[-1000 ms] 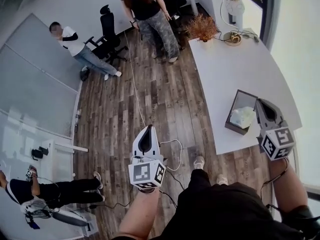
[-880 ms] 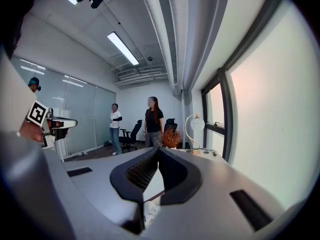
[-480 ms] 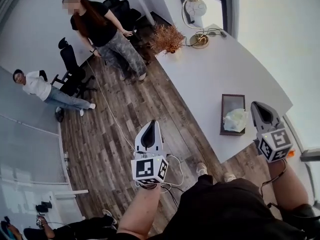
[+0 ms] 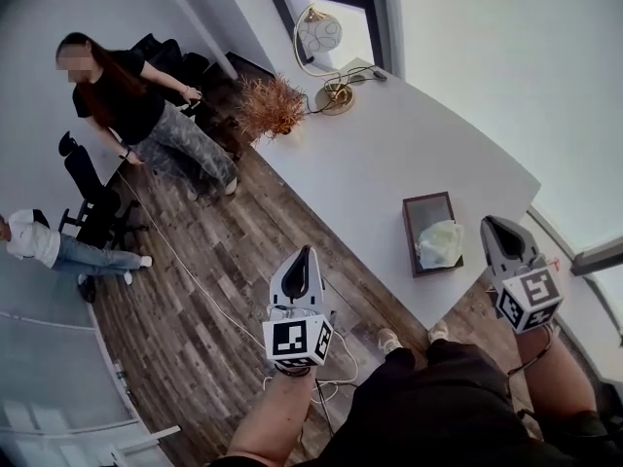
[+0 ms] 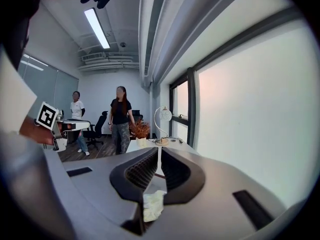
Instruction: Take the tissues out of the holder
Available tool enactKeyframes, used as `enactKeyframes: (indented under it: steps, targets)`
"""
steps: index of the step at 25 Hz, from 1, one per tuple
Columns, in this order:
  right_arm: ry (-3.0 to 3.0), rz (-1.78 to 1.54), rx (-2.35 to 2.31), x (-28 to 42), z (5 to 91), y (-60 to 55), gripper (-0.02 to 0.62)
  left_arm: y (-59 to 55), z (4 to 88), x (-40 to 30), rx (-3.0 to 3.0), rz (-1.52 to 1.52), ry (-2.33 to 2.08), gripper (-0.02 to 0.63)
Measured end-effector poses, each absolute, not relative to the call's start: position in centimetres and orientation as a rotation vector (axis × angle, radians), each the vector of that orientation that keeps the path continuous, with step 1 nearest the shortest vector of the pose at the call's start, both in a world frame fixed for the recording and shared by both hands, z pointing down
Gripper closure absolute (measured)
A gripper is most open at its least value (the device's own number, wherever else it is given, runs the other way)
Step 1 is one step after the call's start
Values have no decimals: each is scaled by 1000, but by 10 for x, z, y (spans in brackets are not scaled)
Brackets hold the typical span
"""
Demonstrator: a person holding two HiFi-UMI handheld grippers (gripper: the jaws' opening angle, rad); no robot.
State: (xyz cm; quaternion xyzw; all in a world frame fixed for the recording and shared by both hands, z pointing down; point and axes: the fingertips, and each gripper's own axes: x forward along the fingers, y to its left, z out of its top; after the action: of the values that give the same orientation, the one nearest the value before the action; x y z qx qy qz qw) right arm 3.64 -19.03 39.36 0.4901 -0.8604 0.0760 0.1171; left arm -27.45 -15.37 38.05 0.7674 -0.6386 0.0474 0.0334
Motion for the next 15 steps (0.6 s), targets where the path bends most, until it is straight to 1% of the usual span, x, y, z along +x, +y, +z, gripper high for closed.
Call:
enactKeyframes:
  steps: [5,6,7,10,15]
  targets:
    - [-2510,222,1357,39,409,-189,586,-173,389,-251,2399,163,-1893,601]
    - [-2509,207,1332,38,415,-191,577,-178,390,-247,2405,167,-1890,601]
    - [-2507,202,1304,36,422,-192,548,-181,392,-245,2407,172,-1890,601]
    - [-2507,235,1238,32,444,-193,511,-188,401,-242,2387,183,-1898,601]
    - [-2524,281,1167,21,468,-194,499,-191,418,-238,2356,219,-1893,601]
